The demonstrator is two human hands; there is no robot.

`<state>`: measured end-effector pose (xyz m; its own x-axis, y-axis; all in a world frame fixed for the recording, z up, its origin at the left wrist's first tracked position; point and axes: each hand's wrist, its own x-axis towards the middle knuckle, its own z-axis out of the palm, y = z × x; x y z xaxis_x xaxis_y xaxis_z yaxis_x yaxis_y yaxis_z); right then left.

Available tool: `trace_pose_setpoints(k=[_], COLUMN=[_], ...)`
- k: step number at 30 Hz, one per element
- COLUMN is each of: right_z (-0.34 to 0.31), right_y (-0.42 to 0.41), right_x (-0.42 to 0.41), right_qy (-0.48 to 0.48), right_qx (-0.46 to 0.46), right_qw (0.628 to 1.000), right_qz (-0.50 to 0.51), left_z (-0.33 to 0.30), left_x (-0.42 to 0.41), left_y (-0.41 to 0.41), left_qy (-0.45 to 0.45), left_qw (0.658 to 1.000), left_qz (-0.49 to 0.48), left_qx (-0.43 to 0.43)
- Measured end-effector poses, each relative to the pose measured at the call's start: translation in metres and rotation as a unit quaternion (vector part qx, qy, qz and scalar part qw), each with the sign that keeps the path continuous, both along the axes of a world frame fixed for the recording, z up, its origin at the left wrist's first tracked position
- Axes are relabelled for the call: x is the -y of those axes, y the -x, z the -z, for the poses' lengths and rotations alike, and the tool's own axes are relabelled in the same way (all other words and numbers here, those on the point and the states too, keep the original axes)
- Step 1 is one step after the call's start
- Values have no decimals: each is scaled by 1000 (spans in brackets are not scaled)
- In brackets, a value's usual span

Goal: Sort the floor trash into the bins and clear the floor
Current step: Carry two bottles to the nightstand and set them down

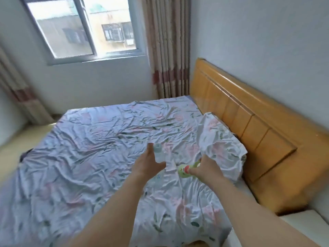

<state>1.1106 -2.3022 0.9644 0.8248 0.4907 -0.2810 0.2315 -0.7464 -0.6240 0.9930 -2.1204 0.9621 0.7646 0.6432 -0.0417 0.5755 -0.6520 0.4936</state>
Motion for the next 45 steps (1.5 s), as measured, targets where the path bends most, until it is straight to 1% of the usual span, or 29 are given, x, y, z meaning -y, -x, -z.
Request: trace_pose_setpoints(k=[4,6,10,17,20,23,27,30,35,38,42,45], right_z=[-8,-12,-24,-43,-43,-40,-25,-12,-17,-27,-33,-30], right_y=[86,132,236,381,430,468,515,548,601,644,716,776], right_x=[-105,-152,-250,-383,-432,-480,-557,-621,-735,-799,-874,-927], right_qy=[-12,-18,-35,-67,-70,-64,-63,-70,-63,-79,-98,-91], right_qx=[51,71,71,75,66,67,68,67,72,81,71,70], right_qw=[993,987,970,938,926,919,909,898,878,865,847,837], right_qz=[-102,-146,-230,-331,-364,-383,-406,-429,-469,-489,-519,-536], left_z=[-5,-8,-12,-15,-16,-11,7,13,-11,-26,-26,-20], left_x=[-77,-107,-173,-264,-300,-337,-394,-445,-550,-604,-665,-712], left_y=[126,187,316,489,544,579,618,651,721,766,835,889], left_qy=[45,54,54,40,24,7,37,23,-4,-21,-8,13], left_qw=[993,987,970,941,926,920,915,902,877,863,849,842], left_qz=[-103,-145,-232,-332,-371,-382,-393,-423,-473,-495,-519,-527], left_qx=[31,41,38,61,59,82,84,83,81,98,105,113])
